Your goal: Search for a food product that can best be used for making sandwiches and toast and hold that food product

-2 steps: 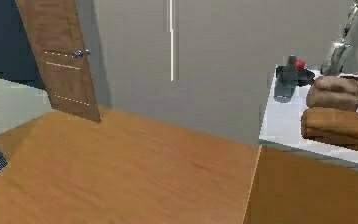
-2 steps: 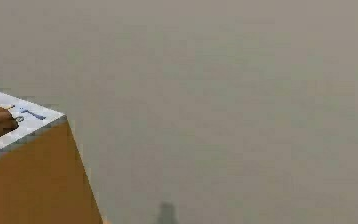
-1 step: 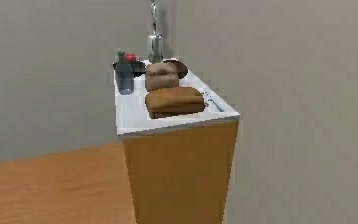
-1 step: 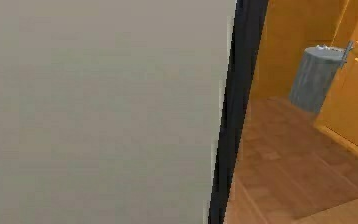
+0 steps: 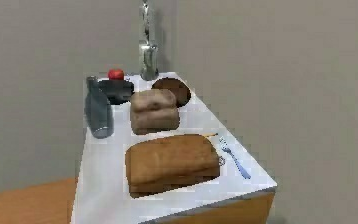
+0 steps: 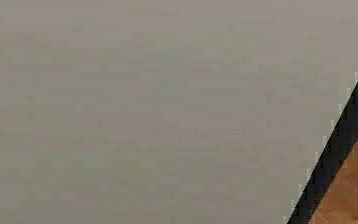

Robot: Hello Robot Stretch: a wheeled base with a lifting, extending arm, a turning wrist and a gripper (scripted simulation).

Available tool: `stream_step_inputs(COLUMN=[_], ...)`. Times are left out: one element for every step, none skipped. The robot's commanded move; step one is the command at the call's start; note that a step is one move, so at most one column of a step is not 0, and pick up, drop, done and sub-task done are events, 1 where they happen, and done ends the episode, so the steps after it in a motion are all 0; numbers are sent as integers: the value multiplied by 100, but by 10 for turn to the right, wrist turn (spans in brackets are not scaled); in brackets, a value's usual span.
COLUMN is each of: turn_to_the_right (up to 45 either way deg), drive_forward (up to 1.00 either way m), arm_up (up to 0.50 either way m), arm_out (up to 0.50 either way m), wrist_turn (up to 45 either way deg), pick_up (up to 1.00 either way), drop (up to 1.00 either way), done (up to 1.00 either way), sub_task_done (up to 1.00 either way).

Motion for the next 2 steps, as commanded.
stream_step_inputs(turn_to_the_right=[-450,-390], drive_forward=[0,0], arm_up=[0,0], arm_out=[0,0], wrist_turn=[0,0], pick_up=[0,0], drop=[0,0], done=[0,0], sub_task_done=[0,0])
